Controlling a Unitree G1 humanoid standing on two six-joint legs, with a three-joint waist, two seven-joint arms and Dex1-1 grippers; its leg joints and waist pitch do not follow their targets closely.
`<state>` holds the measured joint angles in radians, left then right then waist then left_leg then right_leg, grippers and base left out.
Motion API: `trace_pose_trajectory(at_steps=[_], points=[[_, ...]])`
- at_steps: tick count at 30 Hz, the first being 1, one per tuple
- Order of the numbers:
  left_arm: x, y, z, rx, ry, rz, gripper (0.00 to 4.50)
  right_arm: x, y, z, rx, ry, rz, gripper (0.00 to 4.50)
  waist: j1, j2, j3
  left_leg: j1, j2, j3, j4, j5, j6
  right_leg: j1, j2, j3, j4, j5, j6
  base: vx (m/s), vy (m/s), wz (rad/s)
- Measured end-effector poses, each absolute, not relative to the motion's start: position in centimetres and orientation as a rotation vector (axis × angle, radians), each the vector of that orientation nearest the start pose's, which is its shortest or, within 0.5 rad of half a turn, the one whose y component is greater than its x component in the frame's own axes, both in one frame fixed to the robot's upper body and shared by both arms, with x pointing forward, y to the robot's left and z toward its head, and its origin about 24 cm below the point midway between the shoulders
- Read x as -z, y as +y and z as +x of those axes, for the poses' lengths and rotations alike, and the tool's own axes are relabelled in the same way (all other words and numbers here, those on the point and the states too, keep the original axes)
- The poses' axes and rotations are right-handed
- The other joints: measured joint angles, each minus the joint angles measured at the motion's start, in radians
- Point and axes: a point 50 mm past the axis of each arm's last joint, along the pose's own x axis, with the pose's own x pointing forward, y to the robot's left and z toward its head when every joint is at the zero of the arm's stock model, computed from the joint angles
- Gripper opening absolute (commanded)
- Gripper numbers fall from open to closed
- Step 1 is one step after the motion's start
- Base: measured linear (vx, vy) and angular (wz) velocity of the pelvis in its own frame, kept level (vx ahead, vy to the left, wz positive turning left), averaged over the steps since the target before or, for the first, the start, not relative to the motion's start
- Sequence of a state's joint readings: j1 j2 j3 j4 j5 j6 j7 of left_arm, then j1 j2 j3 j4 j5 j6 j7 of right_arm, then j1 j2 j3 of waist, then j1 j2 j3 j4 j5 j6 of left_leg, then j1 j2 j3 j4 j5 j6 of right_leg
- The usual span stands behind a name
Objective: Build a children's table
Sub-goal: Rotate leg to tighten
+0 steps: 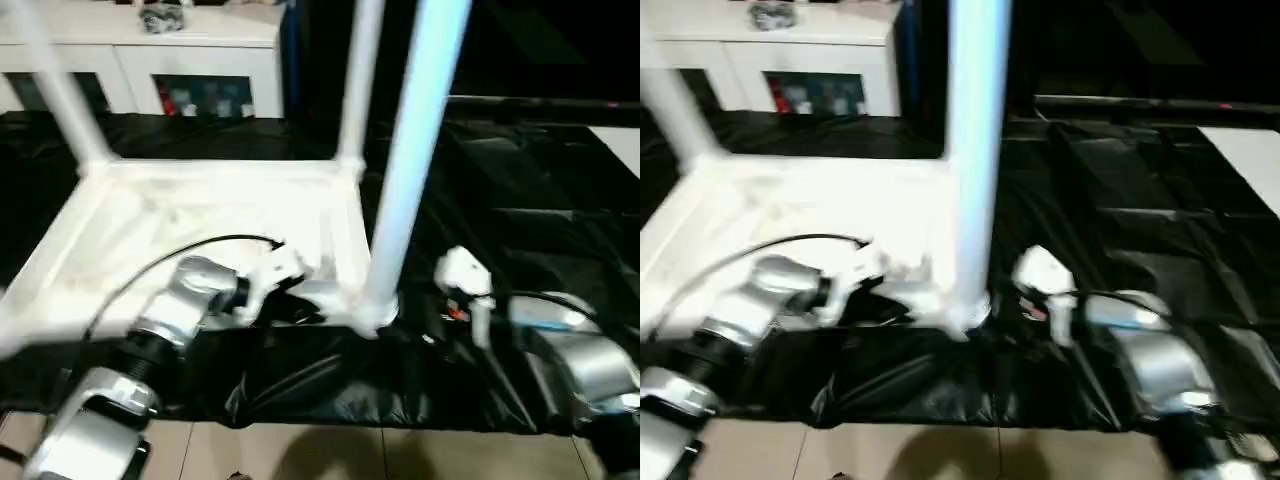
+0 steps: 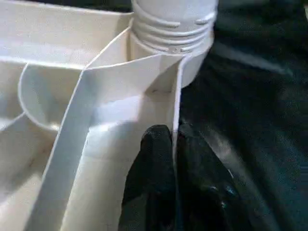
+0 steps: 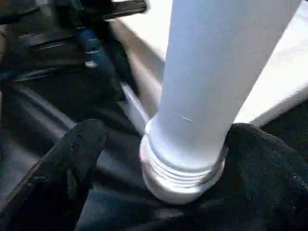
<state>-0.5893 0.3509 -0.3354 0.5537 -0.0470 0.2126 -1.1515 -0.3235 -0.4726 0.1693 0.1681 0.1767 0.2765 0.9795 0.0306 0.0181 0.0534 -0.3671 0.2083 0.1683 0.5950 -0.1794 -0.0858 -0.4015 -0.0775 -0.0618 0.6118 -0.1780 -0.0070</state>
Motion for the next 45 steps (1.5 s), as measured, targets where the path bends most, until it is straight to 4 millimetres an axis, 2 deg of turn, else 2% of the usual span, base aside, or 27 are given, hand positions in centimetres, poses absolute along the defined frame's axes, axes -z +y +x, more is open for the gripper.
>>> trace_pose_trajectory(at_steps=[5, 12, 13, 28, 33, 37, 43, 45], points=[[-4.8, 11.5, 31.0, 1.295, 0.472, 0.319, 0.01, -5.7, -15.1, 30.2, -0.964, 0.318, -0.261, 4.5, 0.005, 0.003, -0.002, 0.0, 0.0, 0.001, -0.004, 0.0, 0.0, -0.003, 0.0, -0.003, 0.001, 0.002, -0.004, 0.0, 0.0, 0.0], [-4.9, 11.4, 30.9, 1.273, 0.452, 0.337, 0.01, -5.7, -14.7, 31.0, -0.958, 0.318, -0.298, 4.5, 0.003, 0.004, -0.002, -0.001, 0.0, 0.002, -0.003, 0.0, 0.0, -0.003, 0.0, -0.001, -0.002, 0.001, -0.003, 0.0, 0.0, 0.0], [-4.9, 11.4, 30.8, 1.273, 0.452, 0.338, 0.0, -5.5, -14.7, 30.9, -0.96, 0.323, -0.297, 4.21, 0.003, 0.004, -0.002, -0.001, 0.0, 0.002, -0.003, 0.0, 0.0, -0.003, 0.0, -0.001, -0.002, 0.001, -0.003, 0.0, 0.0, 0.0], [-4.8, 11.8, 30.7, 1.247, 0.449, 0.342, 0.0, -4.6, -14.0, 31.1, -1.008, 0.332, -0.273, 2.98, -0.005, 0.002, -0.001, 0.0, 0.0, 0.003, -0.004, 0.0, 0.0, -0.003, 0.0, -0.001, -0.001, 0.001, -0.002, 0.0, 0.0, 0.0], [-4.8, 11.9, 30.9, 1.223, 0.447, 0.343, 0.0, -4.4, -13.7, 31.3, -0.986, 0.322, -0.243, 2.78, -0.005, 0.002, -0.001, 0.0, 0.0, 0.003, -0.004, 0.0, 0.0, -0.003, 0.0, -0.001, -0.001, 0.001, -0.002, 0.0, 0.0, 0.0], [-4.7, 10.7, 31.8, 1.14, 0.428, 0.341, 0.0, -3.9, -13.2, 32.2, -0.812, 0.297, -0.182, 2.75, -0.004, -0.001, -0.001, 0.0, 0.0, 0.003, -0.003, 0.0, 0.0, -0.003, 0.0, -0.001, -0.001, 0.001, -0.003, 0.0, 0.0, 0.0], [-4.5, 7.3, 33.1, 0.989, 0.396, 0.283, 0.0, -3.2, -11.2, 33.6, -0.411, 0.273, -0.087, 2.74, 0.001, -0.001, -0.002, 0.003, -0.002, 0.003, -0.003, 0.0, 0.0, -0.002, -0.001, 0.001, -0.002, 0.001, -0.002, 0.0, 0.0, 0.0], [-4.5, 7.0, 33.1, 0.978, 0.397, 0.282, 0.0, -3.2, -10.9, 33.7, -0.367, 0.271, -0.074, 2.74, 0.002, 0.0, -0.003, 0.003, -0.002, 0.003, -0.003, 0.0, 0.0, -0.002, -0.001, 0.0, -0.002, 0.001, -0.002, 0.0, 0.0, 0.0]])
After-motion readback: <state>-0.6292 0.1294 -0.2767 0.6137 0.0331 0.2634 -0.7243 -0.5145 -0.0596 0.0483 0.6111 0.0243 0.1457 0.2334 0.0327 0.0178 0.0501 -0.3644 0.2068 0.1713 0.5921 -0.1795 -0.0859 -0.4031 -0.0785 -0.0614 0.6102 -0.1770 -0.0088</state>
